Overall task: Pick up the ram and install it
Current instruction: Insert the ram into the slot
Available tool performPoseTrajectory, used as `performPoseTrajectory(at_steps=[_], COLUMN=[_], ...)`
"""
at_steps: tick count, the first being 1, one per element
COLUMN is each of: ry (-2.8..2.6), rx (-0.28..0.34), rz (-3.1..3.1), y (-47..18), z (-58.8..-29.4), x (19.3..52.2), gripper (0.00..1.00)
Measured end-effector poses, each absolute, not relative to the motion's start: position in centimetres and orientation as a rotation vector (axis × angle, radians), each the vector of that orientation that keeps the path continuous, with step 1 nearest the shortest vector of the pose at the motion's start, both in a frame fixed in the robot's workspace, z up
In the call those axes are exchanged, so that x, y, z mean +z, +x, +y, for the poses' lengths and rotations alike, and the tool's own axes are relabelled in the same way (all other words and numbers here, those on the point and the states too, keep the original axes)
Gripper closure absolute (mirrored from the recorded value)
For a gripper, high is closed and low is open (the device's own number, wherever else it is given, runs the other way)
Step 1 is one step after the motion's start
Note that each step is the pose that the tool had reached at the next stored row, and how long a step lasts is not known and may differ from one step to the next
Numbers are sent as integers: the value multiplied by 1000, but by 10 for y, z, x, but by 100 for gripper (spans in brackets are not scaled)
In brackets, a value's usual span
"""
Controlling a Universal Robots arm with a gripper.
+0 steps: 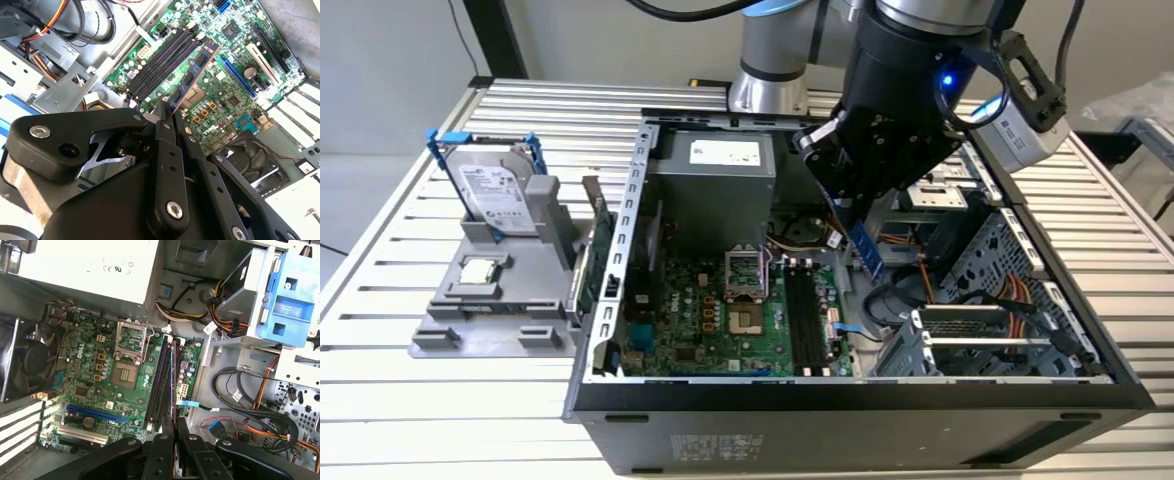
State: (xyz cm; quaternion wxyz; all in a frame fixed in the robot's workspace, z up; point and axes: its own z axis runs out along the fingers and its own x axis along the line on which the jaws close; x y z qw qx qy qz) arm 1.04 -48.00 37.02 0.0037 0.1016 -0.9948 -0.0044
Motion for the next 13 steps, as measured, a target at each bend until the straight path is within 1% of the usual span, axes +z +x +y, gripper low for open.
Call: performPoseTrajectory(at_steps=[13], ry=[293], rx=[-14], rz=[-3121], y=[10], z=[-480], x=[370], gripper=[100])
